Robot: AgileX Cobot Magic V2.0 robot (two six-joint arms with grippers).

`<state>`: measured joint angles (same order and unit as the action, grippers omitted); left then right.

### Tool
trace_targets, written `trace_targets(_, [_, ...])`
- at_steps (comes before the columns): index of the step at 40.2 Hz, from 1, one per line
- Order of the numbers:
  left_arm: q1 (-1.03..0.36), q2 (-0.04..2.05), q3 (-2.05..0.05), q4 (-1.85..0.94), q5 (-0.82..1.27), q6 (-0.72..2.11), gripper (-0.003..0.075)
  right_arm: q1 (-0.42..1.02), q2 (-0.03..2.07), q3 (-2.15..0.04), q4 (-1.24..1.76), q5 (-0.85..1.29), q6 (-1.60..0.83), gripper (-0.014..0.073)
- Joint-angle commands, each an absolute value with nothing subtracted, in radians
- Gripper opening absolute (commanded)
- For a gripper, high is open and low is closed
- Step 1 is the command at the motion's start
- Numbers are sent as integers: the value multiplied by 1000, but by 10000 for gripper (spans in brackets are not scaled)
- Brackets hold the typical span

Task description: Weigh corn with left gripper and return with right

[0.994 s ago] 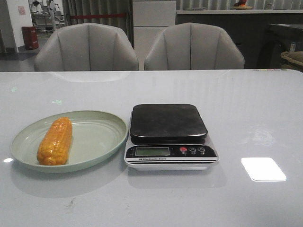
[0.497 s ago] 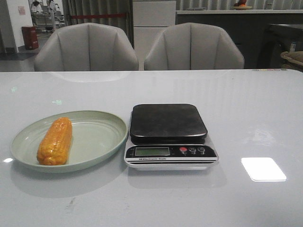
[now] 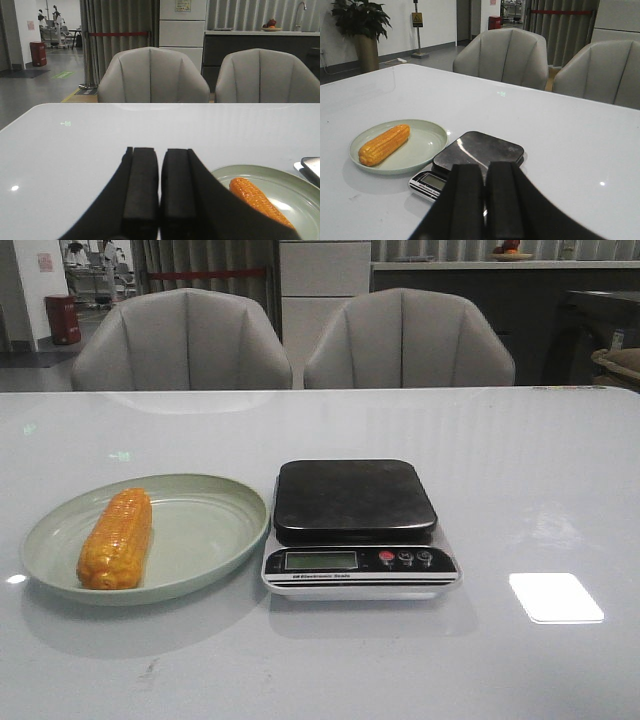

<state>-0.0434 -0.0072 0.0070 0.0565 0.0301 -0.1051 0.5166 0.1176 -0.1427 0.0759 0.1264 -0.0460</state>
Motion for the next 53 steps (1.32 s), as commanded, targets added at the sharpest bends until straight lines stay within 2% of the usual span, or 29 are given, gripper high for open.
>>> trace_targets(1, [-41, -27, 6, 55, -46, -108, 114, 490, 129, -144, 67, 22, -54, 187])
trace_targets(10, [-41, -27, 6, 55, -46, -108, 114, 276, 117, -71, 67, -45, -54, 187])
trace_targets(16, [-41, -27, 6, 55, -46, -108, 114, 159, 35, -17, 67, -65, -54, 187])
trace_targets(21, [-41, -27, 6, 55, -46, -108, 114, 149, -33, 31, 66, -73, -54, 187])
trace_targets(53, [-41, -25, 6, 55, -46, -108, 114, 149, -29, 30, 66, -49, -54, 187])
